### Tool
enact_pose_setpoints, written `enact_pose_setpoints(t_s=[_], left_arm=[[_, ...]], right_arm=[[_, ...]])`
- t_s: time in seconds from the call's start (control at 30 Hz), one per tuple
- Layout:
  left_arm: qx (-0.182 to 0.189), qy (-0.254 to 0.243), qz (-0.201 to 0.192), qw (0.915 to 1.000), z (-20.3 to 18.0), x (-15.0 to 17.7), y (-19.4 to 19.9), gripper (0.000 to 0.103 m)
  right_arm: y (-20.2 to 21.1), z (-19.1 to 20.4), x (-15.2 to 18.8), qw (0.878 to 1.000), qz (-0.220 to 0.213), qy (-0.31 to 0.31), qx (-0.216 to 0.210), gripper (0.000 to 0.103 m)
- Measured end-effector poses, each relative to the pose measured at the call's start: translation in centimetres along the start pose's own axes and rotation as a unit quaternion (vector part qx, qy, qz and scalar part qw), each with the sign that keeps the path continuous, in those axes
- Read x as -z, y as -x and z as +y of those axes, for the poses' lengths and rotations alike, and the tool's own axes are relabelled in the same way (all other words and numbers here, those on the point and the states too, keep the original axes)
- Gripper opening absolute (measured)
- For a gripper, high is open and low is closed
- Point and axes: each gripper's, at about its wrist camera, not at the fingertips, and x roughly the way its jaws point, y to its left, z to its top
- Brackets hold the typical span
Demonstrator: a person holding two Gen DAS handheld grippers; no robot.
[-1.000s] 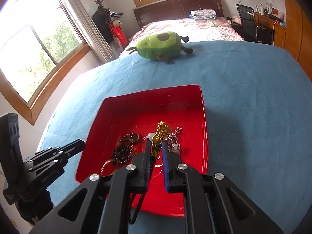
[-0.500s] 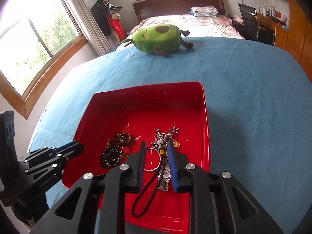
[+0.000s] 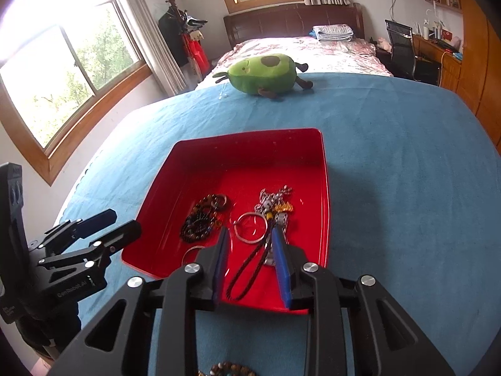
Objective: Organize jewelry
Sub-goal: 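Drop the silver ring into the red tin with the left tool while the right tool drops the charm, then move both open tools back toward the brown wooden bead bracelet and gold pendant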
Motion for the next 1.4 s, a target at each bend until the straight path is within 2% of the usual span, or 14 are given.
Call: enact_pose_setpoints(t_s=[0.1, 0.5, 0.7, 0.77, 0.9, 0.97, 1.03, 1.17, 1.4], left_arm=[[-0.005, -0.007, -0.016, 0.9998, -0.6, 1.4, 1.5, 0.077], [-0.014, -0.02, -0.053, 0.9983, -1.4, 6.4, 6.7, 0.083], [-0.003, -0.014, -0.057, 0.9983, -1.2, 8.3, 8.2, 0.086], [-0.003, -0.014, -0.059, 0.9982, -1.2, 8.8, 8.4, 0.089], [-0.002, -0.01, -0.056, 0.9984, -0.9, 9.9, 8.5, 0.092], [-0.001, -0.004, -0.051, 0.9987, -0.4, 10.4, 8.3, 0.094], [-0.002, 0.003, -0.045, 0.999, 0.1, 10.9, 8.2, 0.095], [-0.008, 0.011, -0.032, 0.9994, 1.1, 12.2, 7.5, 0.097], [-0.011, 0.001, 0.012, 0.9999, 1.5, 14.8, 6.0, 0.098]], right_arm=[[1.0, 0.3, 1.3, 1.0, 0.0, 0.006, -0.004, 0.037], [4.5, 1.9, 6.6, 1.0, -0.011, 0.026, -0.011, 0.041], [5.1, 2.3, 8.7, 0.999, -0.009, 0.028, -0.021, 0.042], [5.2, 2.3, 9.2, 0.999, -0.011, 0.025, -0.021, 0.05], [5.1, 1.6, 10.3, 0.999, -0.015, 0.011, -0.027, 0.056], [5.2, 1.3, 10.8, 0.999, -0.017, 0.004, -0.027, 0.067], [5.2, 0.9, 11.4, 1.0, -0.02, -0.002, -0.021, 0.072], [5.2, 0.4, 12.6, 1.0, -0.016, -0.014, -0.017, 0.092], [4.7, 0.2, 14.9, 0.999, 0.006, -0.015, -0.045, 0.093]])
